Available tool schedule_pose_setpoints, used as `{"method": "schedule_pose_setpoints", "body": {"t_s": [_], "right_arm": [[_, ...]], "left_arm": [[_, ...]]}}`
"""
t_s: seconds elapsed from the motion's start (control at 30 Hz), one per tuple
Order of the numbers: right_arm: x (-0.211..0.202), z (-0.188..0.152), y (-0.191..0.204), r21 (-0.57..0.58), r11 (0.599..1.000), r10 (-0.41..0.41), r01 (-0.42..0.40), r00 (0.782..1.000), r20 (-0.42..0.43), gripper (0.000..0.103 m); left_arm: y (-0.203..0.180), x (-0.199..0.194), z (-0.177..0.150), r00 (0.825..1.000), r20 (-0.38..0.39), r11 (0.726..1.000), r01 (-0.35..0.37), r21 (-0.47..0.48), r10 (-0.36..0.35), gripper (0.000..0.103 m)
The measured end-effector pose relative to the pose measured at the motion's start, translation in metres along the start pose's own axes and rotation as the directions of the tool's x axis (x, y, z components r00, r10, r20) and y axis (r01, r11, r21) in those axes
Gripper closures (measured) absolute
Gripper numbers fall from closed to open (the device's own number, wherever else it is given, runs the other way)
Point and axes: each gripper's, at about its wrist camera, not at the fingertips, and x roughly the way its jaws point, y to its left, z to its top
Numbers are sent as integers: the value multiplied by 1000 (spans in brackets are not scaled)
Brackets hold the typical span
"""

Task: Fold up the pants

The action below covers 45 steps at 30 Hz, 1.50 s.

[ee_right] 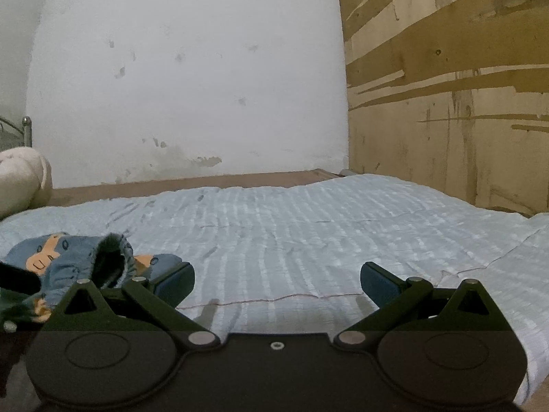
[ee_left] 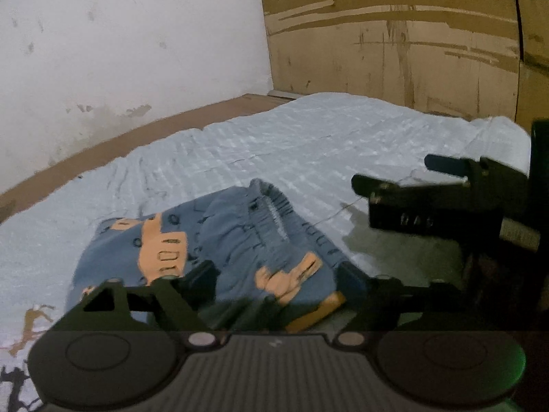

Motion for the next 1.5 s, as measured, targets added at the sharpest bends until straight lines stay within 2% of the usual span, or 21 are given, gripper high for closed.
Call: {"method": "schedule_pose_setpoints", "body": {"t_s": [0.07,0.13,0.23,0.3,0.43,0.47,0.6,0.67,0.73,0.87,0.97,1.13,1.27,1.4,1.43,1.47,1.5], "right_arm": [[0,0,-3,15,1000,24,-24,1000,1,1],[0,2,-7,48,995,87,-87,996,6,1],[-1,4,-10,85,980,181,-182,983,11,1],[1,7,-8,102,960,260,-259,966,9,1],[14,18,-2,166,900,409,-404,912,2,1],[22,21,0,183,877,453,-444,891,-13,1],[50,36,13,221,814,564,-536,821,-85,9],[61,39,20,230,794,596,-563,796,-107,24],[65,40,25,226,792,602,-567,786,-138,37],[67,32,31,217,820,566,-530,806,-171,70],[64,31,33,213,826,556,-522,817,-152,86],[51,32,22,254,823,539,-509,840,-65,89],[48,34,16,263,830,524,-493,849,-62,89],[56,25,16,272,847,502,-456,856,-127,88],[56,23,15,275,847,501,-454,855,-132,86],[56,23,15,277,848,500,-452,856,-133,84],[56,22,14,279,847,500,-452,856,-132,82]], "left_arm": [[-1,-4,-6,1000,8,999,-23,31,23,19],[0,-6,-11,999,9,998,-33,48,32,22],[4,-8,-14,999,8,999,-34,33,33,31],[8,-7,-14,1000,6,999,-27,22,27,36],[13,-5,-14,1000,3,1000,-20,14,20,42],[14,-5,-14,1000,2,1000,-16,15,16,44],[16,-4,-14,1000,-4,1000,2,12,-2,62],[16,-4,-15,1000,-3,1000,18,15,-18,76],[13,-3,-15,1000,-6,999,24,33,-23,86],[12,-7,-14,1000,4,999,22,45,-23,96],[15,-14,-10,999,22,999,28,19,-28,98],[14,-22,-6,997,46,998,56,28,-57,98],[8,-13,-12,998,18,997,64,52,-65,97],[7,-10,-17,998,4,997,69,46,-70,85],[8,-11,-17,998,6,997,69,44,-69,71],[10,-13,-17,998,6,997,68,42,-68,61],[11,-15,-16,998,10,997,60,38,-61,43]]}}
